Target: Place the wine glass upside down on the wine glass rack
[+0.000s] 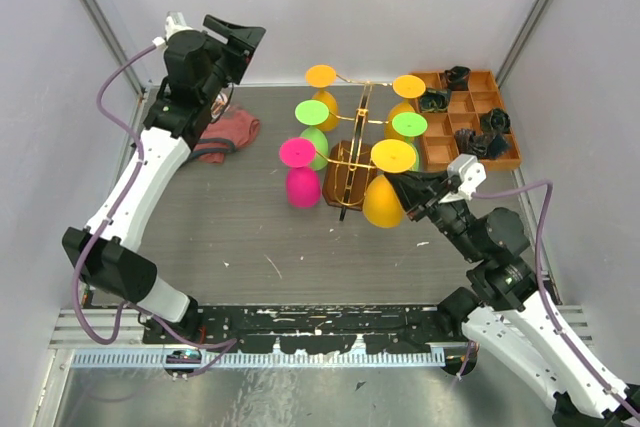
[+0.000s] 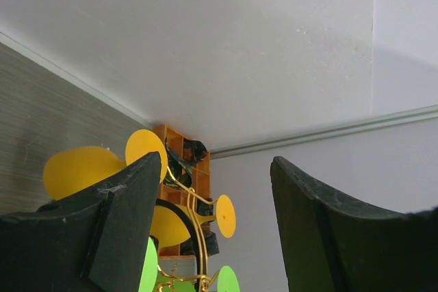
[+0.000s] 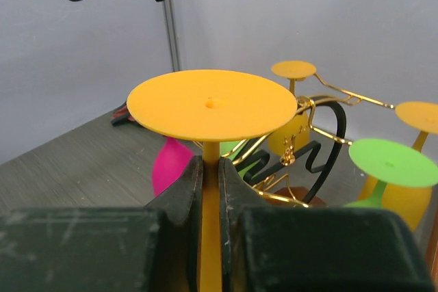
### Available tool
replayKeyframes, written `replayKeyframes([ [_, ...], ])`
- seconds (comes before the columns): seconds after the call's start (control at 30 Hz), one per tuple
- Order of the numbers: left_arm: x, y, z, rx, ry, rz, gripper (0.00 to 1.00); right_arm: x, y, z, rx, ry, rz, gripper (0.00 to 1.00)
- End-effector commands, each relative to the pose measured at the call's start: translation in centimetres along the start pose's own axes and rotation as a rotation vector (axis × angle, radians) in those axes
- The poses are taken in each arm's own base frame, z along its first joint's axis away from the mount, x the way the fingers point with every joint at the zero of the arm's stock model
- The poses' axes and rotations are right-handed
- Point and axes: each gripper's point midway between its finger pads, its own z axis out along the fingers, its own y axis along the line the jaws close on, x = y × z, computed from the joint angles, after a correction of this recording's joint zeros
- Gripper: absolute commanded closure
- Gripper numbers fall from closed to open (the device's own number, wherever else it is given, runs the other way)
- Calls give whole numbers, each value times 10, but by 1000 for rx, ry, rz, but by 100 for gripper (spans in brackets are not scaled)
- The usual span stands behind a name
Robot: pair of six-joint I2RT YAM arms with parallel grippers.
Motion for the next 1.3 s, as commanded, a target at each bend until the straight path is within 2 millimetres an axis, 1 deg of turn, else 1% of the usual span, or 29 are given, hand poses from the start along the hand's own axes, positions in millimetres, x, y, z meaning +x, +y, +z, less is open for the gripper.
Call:
replayKeyframes([
  [0.0, -20, -18, -6, 28, -61, 51, 28, -1, -8, -12, 60, -66, 52, 99],
  [0.1, -23, -21, -6, 27, -73, 66, 28, 12, -12, -18, 84, -79, 81, 99],
  [0.27, -23, -23, -2, 28, -70, 75, 28, 29, -15, -25, 107, -95, 110, 99],
  [0.33, -24, -23, -1, 28, -73, 78, 28, 35, -16, -26, 111, -88, 113, 99],
  [0.43, -24, -22, 0, 24, -77, 82, 28, 50, -19, -28, 124, -68, 124, 99],
  [0.67, -28, -23, 1, 25, -94, 111, 28, 68, -26, -30, 161, -68, 115, 99],
  [0.97, -36, -26, 3, 36, -124, 135, 27, 79, -38, -23, 214, -82, 95, 99],
  [1.13, -38, -24, 8, 37, -124, 133, 27, 87, -43, -16, 232, -64, 87, 99],
  [1.27, -41, -21, 11, 37, -126, 131, 27, 90, -49, -12, 268, -55, 84, 99],
])
